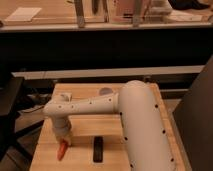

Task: Place the pepper in the ceramic cup

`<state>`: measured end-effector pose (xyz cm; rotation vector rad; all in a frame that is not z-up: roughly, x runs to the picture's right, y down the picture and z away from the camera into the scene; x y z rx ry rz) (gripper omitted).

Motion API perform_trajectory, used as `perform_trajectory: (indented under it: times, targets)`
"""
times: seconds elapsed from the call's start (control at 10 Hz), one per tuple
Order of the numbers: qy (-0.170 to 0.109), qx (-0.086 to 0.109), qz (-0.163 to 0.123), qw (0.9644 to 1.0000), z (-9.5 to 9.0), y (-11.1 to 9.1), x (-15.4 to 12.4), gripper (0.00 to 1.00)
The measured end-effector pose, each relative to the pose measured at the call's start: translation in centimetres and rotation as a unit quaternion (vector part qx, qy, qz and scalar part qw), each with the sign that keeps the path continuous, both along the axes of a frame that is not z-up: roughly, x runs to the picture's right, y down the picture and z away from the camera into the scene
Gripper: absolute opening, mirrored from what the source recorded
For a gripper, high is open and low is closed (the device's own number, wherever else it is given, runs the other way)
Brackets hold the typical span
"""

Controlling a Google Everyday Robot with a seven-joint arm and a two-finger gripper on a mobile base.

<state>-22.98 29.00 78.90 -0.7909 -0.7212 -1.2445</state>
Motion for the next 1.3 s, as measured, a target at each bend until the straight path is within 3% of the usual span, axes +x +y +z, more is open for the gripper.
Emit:
perform_trajectory:
  times: [0.5, 0.7, 1.1, 1.3]
  targets:
    - [0.003, 0.005, 0.0, 1.0, -0.1, -0.8, 0.3, 0.01]
    - [0.013, 0.012, 0.007, 0.9998, -1.2, -2.9, 1.5, 0.01]
    - [0.021, 0.017, 0.018, 0.9995, -1.7, -3.9, 2.4, 0.01]
    - [0.036, 0.022, 0.037, 0.9984, -2.8, -5.8, 4.8, 0.01]
